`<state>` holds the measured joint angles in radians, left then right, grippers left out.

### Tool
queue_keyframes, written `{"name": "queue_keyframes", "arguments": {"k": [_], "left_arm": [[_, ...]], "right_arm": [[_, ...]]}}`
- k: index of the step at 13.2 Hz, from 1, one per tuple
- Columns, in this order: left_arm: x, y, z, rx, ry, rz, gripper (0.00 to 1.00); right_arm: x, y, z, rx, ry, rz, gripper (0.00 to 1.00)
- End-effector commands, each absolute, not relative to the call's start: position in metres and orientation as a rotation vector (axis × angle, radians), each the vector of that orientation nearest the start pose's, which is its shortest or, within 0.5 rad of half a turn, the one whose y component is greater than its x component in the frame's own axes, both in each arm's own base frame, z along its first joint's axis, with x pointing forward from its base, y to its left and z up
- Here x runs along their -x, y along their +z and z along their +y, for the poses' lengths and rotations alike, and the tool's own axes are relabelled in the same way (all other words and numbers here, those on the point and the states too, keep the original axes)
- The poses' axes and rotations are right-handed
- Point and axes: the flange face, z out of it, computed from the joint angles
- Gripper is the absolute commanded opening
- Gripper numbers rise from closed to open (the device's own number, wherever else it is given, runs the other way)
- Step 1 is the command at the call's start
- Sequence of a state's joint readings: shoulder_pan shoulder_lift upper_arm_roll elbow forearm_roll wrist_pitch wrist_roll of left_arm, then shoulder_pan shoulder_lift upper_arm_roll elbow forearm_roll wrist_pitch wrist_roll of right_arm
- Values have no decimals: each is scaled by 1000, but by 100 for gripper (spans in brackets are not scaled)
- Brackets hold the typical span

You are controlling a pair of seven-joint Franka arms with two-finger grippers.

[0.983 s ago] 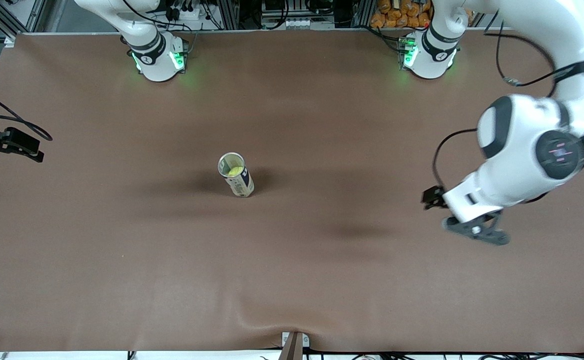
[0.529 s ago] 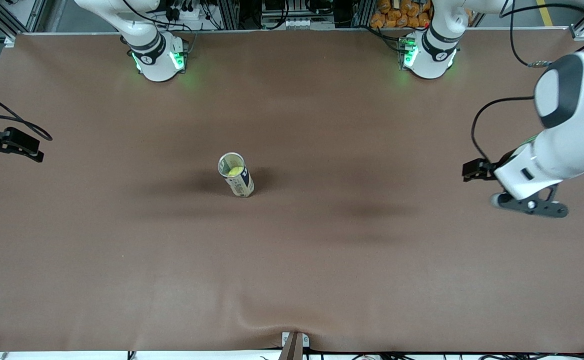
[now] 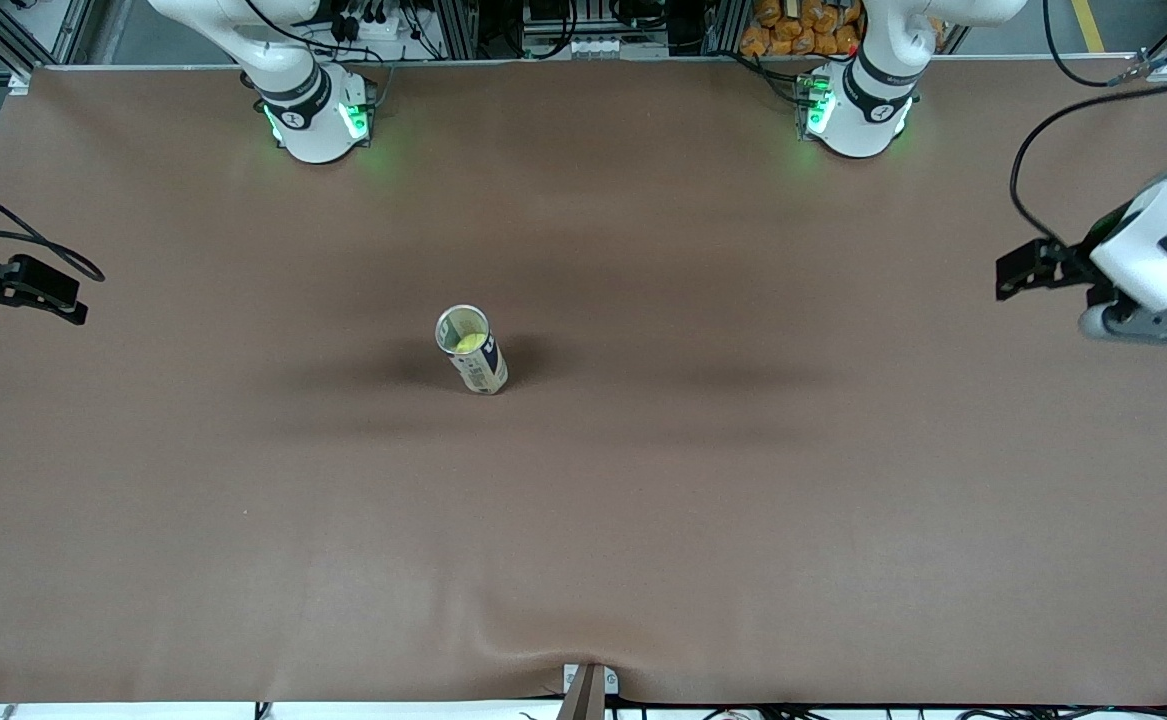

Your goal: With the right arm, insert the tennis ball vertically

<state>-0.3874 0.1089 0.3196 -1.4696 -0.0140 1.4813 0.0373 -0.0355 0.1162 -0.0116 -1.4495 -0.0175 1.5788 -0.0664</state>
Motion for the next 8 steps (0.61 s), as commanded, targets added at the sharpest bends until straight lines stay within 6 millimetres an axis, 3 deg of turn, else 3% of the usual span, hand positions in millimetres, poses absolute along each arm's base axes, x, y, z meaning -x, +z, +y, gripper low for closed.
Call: {"name": "queue_keyframes", "arguments": {"k": [1, 8], "left_arm": [[-560, 617, -48, 3098, 132, 155, 100], [-562, 618, -51, 3103, 126, 109, 100]], "right_arm": [[-593, 620, -33, 3176, -19, -41, 100], [-593, 620, -35, 3176, -21, -48, 100]]}}
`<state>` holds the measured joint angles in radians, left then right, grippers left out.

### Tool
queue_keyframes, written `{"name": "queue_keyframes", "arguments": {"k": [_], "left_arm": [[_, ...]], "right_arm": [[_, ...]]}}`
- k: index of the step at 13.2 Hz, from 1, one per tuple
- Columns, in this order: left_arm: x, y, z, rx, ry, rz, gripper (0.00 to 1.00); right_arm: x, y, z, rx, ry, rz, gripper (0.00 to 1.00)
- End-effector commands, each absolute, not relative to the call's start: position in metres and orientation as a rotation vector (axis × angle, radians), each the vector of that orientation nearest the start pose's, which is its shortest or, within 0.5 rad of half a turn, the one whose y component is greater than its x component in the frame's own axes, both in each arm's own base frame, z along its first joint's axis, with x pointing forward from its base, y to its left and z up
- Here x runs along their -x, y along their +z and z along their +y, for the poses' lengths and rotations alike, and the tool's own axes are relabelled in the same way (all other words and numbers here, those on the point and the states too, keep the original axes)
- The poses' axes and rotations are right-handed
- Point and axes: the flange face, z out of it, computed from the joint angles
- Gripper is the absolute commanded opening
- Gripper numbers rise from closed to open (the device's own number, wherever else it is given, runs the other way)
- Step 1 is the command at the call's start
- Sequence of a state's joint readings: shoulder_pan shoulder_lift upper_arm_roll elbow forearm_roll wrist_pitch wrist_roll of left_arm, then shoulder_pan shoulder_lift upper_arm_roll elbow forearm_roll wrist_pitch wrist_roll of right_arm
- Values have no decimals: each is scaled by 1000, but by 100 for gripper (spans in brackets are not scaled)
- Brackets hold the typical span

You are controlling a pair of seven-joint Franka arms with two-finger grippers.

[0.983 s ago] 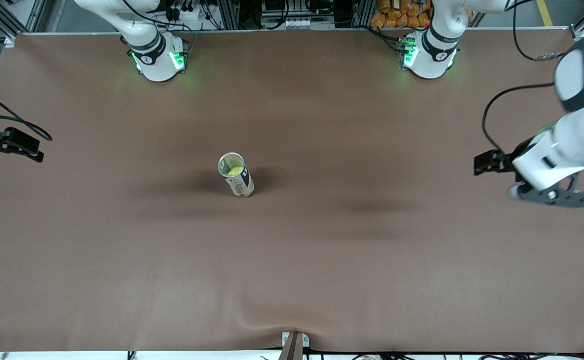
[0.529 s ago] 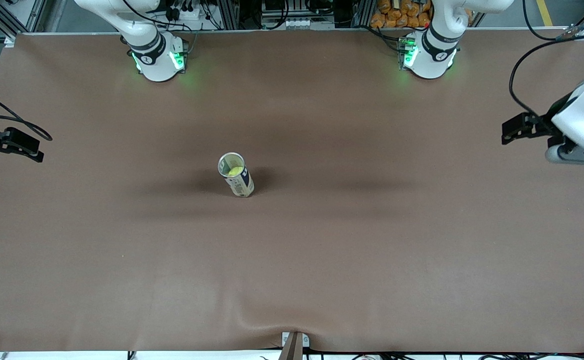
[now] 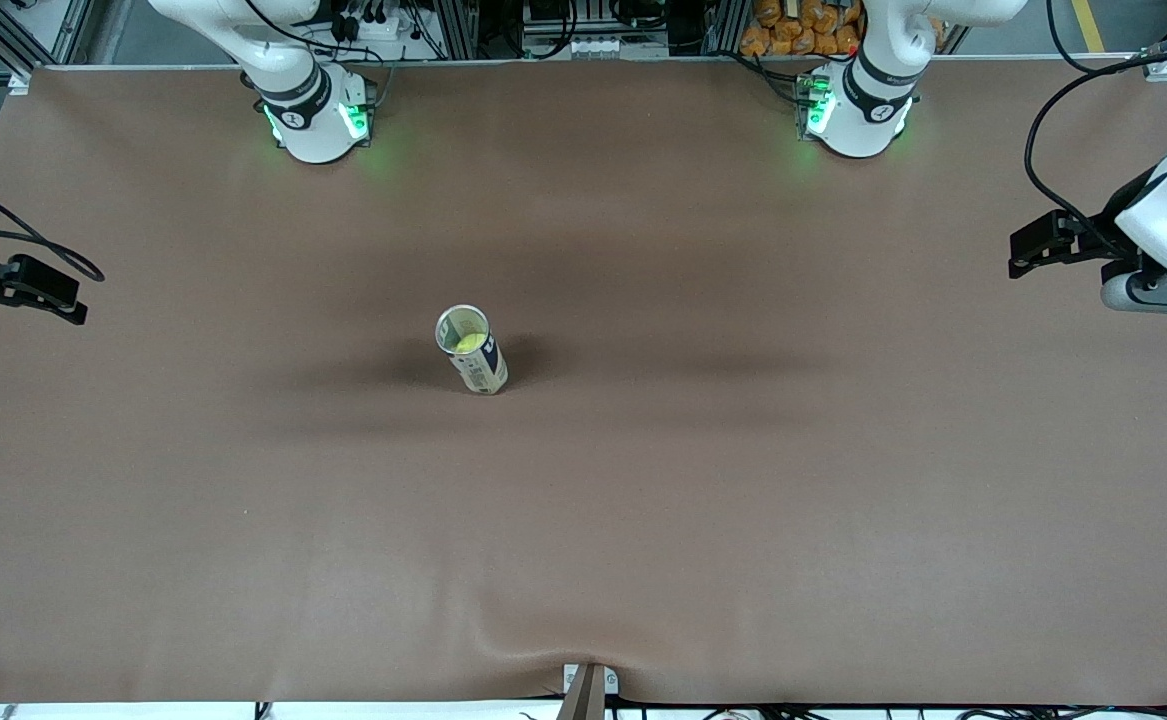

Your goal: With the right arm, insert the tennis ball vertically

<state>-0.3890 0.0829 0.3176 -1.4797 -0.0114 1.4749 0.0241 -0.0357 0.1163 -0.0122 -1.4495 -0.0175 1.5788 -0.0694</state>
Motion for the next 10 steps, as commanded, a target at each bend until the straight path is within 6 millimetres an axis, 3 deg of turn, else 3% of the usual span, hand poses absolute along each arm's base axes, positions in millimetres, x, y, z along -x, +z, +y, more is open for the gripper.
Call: {"name": "queue_keyframes", "arguments": {"k": [1, 10], "left_arm": [[-562, 620, -50, 3102, 122, 125, 100], [-548, 643, -42, 3123, 72, 111, 100]], "right_arm": [[-594, 619, -35, 3176, -18, -48, 100], [-594, 620, -23, 3167, -17, -63, 100]]}}
